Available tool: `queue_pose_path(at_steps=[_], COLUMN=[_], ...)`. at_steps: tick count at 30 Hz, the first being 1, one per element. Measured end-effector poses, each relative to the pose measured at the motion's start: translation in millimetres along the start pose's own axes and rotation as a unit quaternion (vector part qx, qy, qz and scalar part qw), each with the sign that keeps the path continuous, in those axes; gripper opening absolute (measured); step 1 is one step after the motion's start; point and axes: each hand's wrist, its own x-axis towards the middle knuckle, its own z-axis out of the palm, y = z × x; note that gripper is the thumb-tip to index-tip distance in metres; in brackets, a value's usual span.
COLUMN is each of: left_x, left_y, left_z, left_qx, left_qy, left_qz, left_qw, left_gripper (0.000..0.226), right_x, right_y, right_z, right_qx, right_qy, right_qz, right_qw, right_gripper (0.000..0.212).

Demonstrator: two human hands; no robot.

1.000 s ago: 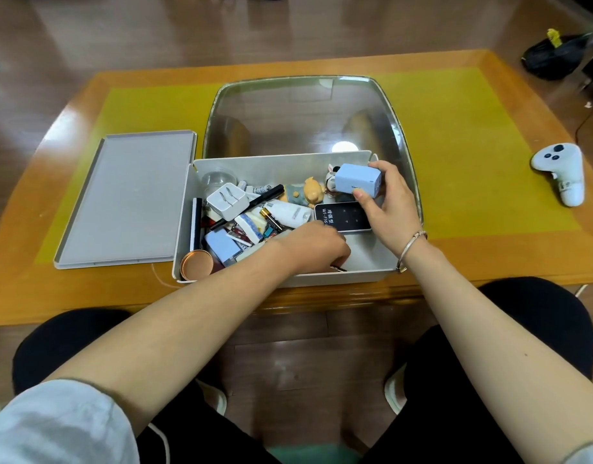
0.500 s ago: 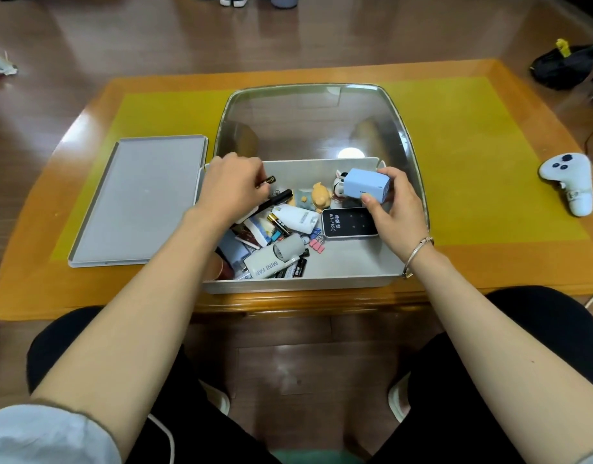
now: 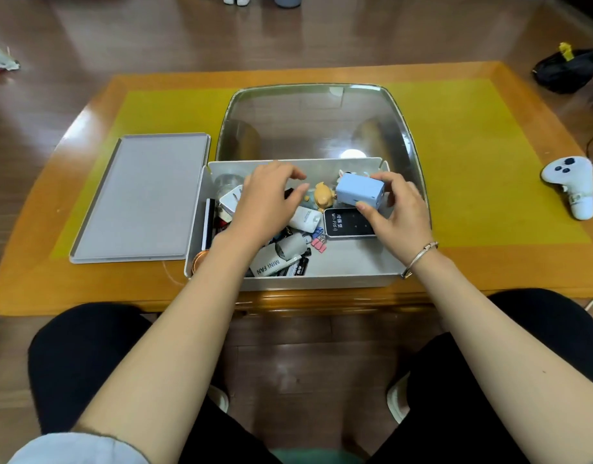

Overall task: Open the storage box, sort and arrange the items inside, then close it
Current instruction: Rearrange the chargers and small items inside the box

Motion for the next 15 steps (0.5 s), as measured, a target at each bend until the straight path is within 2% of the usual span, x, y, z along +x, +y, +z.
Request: queue_pose_path(at_steps=[3, 7, 11, 15], left_x=[-8.7, -20.7, -27.4, -35.6], left_y=[13.1, 23.3, 26.6, 31.4], left_z=[6.4, 18.6, 22.8, 25.3], left_qx=[-0.127, -0.235, -0.281, -0.279], left_qy=[-0.032, -0.066, -0.047, -0.015], left_qz=[-0.056, -0.085, -0.064, -0.029], left_qw=[0.990, 0.966, 0.956, 0.960], left_gripper=[0.039, 0.040, 0.046, 0.049], right_x=[-7.9, -17.2, -23.5, -25.2], right_y=[-6.7, -18.2, -23.0, -25.1], right_z=[0.3, 2.6, 5.5, 7.4], right_qx=[0.076, 0.175, 0.164, 0.128], right_qy=[-0.021, -0.044, -0.078, -0.076], right_qz=[0.005, 0.019, 0.042, 0.022], right_qw=[0.997, 0.983, 0.983, 0.989], right_gripper=[0.044, 0.043, 0.044, 0.045])
